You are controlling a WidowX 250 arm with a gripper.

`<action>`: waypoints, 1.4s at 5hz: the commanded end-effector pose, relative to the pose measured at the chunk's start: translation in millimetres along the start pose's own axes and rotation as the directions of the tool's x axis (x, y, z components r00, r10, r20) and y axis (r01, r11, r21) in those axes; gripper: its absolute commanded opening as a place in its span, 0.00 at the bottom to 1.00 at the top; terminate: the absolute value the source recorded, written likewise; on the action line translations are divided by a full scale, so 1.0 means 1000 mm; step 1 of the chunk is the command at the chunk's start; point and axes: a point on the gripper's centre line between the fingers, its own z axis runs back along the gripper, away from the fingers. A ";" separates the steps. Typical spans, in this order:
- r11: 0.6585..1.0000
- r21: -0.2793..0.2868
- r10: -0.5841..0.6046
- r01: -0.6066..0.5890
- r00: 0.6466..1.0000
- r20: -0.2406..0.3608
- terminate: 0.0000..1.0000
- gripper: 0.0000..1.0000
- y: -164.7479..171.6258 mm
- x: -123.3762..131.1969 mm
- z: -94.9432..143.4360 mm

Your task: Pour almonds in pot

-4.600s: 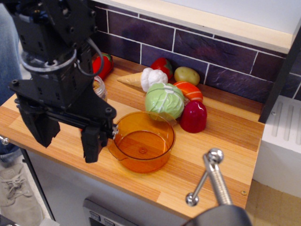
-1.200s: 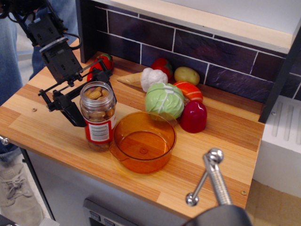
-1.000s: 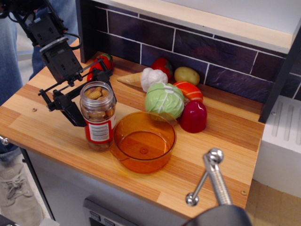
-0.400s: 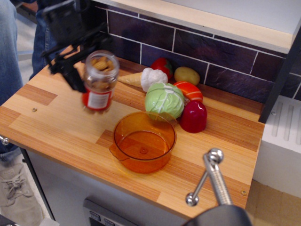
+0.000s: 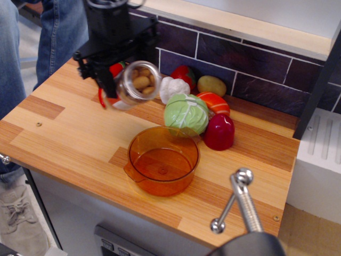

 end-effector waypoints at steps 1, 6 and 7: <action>0.987 -0.103 -0.091 0.121 0.963 0.255 0.00 0.00 -0.016 0.001 0.018; 0.805 -0.190 -0.350 0.562 0.708 0.613 0.00 0.00 -0.030 -0.010 0.013; 0.780 -0.181 -0.370 0.600 0.674 0.640 0.00 0.00 -0.030 -0.011 0.011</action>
